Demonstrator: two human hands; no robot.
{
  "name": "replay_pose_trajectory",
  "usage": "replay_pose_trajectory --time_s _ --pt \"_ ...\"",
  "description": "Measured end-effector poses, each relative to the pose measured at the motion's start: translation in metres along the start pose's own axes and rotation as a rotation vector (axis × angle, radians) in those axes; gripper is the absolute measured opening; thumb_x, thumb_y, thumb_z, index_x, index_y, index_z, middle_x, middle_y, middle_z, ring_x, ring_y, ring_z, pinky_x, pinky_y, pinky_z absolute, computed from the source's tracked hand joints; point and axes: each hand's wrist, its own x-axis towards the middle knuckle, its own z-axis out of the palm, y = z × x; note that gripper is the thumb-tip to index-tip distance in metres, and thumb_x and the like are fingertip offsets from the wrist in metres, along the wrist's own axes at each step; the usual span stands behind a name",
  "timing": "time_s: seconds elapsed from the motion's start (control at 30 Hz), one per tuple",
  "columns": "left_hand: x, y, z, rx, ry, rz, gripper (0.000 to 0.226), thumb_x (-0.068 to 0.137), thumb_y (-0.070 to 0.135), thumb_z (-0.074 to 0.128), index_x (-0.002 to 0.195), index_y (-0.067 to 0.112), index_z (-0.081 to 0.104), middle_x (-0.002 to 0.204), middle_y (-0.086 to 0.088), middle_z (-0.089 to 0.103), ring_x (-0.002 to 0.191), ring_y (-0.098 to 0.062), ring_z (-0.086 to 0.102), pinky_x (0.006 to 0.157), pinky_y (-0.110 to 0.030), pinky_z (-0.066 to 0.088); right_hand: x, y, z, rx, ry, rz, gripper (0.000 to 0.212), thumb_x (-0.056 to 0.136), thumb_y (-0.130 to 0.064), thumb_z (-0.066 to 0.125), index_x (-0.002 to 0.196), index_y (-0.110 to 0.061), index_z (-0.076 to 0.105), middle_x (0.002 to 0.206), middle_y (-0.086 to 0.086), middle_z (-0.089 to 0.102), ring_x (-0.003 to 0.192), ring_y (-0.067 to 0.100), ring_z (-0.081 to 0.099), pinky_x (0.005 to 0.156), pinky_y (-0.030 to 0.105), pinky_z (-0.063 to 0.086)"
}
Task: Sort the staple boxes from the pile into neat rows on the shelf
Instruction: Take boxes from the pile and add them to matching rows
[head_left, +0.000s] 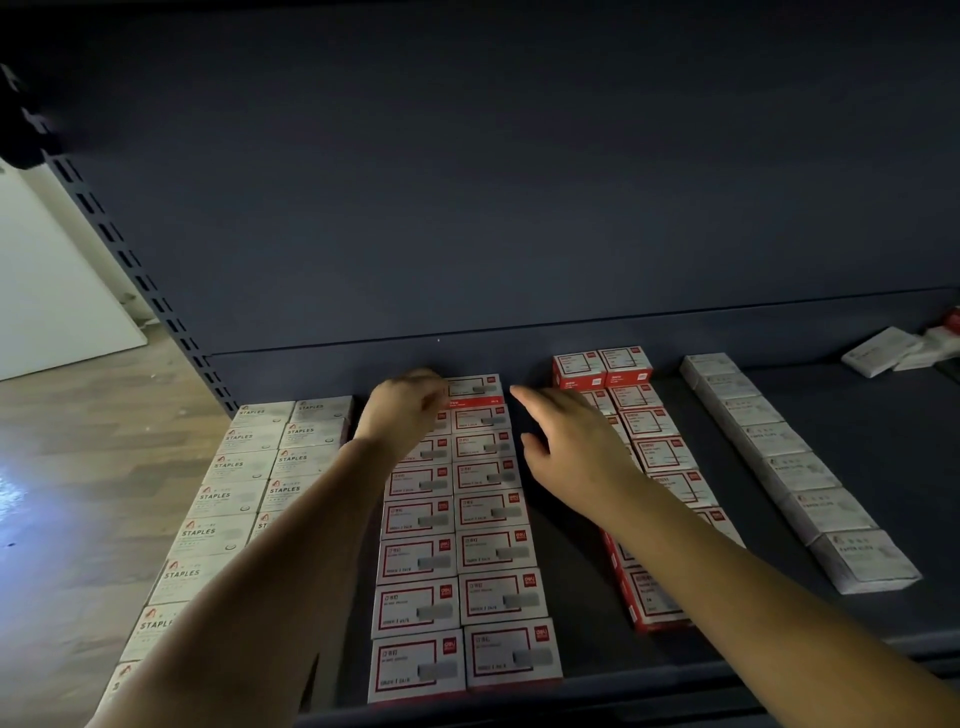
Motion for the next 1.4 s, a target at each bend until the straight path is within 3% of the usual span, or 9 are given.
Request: replay_pose_trajectory --time_s 0.13,0.33,0.57,0.83,0.93,1.0,1.17,1.33,1.4 --pt "-0.017 -0.025 -0.001 -0.083 0.187 -0.227 0.036 0.092 0.020 0.056 0.127 0.011 0.056 0.125 -0.007 0.058 0.113 -0.021 0.053 0.098 -0.033 0.041 -0.003 0.003 0.000 0.014 -0.003 0.000 0.052 0.095 -0.023 0.046 0.144 -0.021 0.030 0.138 -0.002 0.046 0.127 0.014 0.038 0.104 0.022 0.028" --pt "-0.029 -0.026 0.000 -0.065 0.099 -0.282 0.022 0.095 0.017 0.051 0.113 0.009 0.061 0.098 -0.007 0.067 0.073 -0.011 0.055 0.067 -0.020 0.041 0.006 -0.001 0.013 -0.013 -0.032 -0.015 0.049 0.094 -0.021 0.046 0.142 -0.020 0.034 0.133 -0.002 0.049 0.123 0.016 0.041 0.101 0.024 0.032" --pt "-0.024 -0.023 0.001 -0.070 0.138 -0.352 0.016 0.094 0.016 0.052 0.092 0.011 0.067 0.085 -0.007 0.068 0.068 -0.017 0.056 0.064 -0.025 0.043 0.005 0.002 0.021 -0.029 -0.039 -0.015 0.049 0.093 -0.020 0.048 0.140 -0.020 0.036 0.133 -0.002 0.050 0.123 0.016 0.042 0.100 0.026 0.033" --pt "-0.018 -0.013 -0.008 0.062 0.028 -0.333 0.021 0.095 0.015 0.043 0.099 0.008 0.062 0.098 -0.011 0.066 0.081 -0.019 0.057 0.072 -0.028 0.046 0.000 0.009 0.020 -0.007 -0.043 -0.011 0.049 0.093 -0.021 0.048 0.140 -0.020 0.035 0.133 -0.002 0.048 0.123 0.015 0.041 0.100 0.026 0.033" --pt "-0.015 0.011 -0.015 0.215 -0.005 -0.222 0.033 0.095 0.022 0.044 0.127 0.013 0.049 0.132 -0.007 0.048 0.122 -0.024 0.040 0.101 -0.034 0.038 -0.002 0.014 0.013 -0.014 -0.026 -0.007 0.048 0.094 -0.022 0.048 0.140 -0.020 0.035 0.135 -0.002 0.046 0.125 0.015 0.040 0.102 0.026 0.032" --pt "-0.017 0.039 -0.020 0.254 0.008 -0.120 0.041 0.094 0.026 0.047 0.134 0.017 0.042 0.142 -0.004 0.036 0.133 -0.024 0.026 0.108 -0.038 0.030 -0.005 0.022 0.009 -0.041 -0.013 0.007 0.050 0.093 -0.023 0.048 0.141 -0.020 0.034 0.138 -0.001 0.044 0.127 0.016 0.038 0.104 0.028 0.031" --pt "-0.018 0.124 -0.018 0.253 0.039 0.078 0.050 0.094 0.030 0.045 0.141 0.016 0.035 0.145 -0.003 0.034 0.136 -0.024 0.023 0.110 -0.037 0.023 -0.011 0.064 -0.011 -0.093 0.057 0.098 0.048 0.088 -0.020 0.051 0.136 -0.018 0.042 0.133 0.004 0.049 0.122 0.022 0.045 0.102 0.035 0.039" --pt "-0.011 0.193 -0.002 0.182 0.103 0.246 0.042 0.084 0.018 0.058 0.125 0.008 0.056 0.119 -0.011 0.060 0.113 -0.034 0.050 0.093 -0.045 0.042 -0.028 0.124 -0.037 -0.135 0.176 0.208 0.035 0.083 -0.013 0.056 0.117 -0.005 0.058 0.112 0.015 0.062 0.104 0.035 0.055 0.087 0.042 0.046" --pt "-0.005 0.220 0.006 0.195 0.068 0.242 0.040 0.088 0.020 0.054 0.126 0.010 0.054 0.122 -0.008 0.058 0.117 -0.032 0.047 0.095 -0.043 0.040 -0.038 0.149 -0.050 -0.151 0.213 0.228 0.030 0.077 -0.007 0.062 0.106 0.001 0.063 0.101 0.020 0.064 0.092 0.040 0.059 0.075 0.044 0.048"
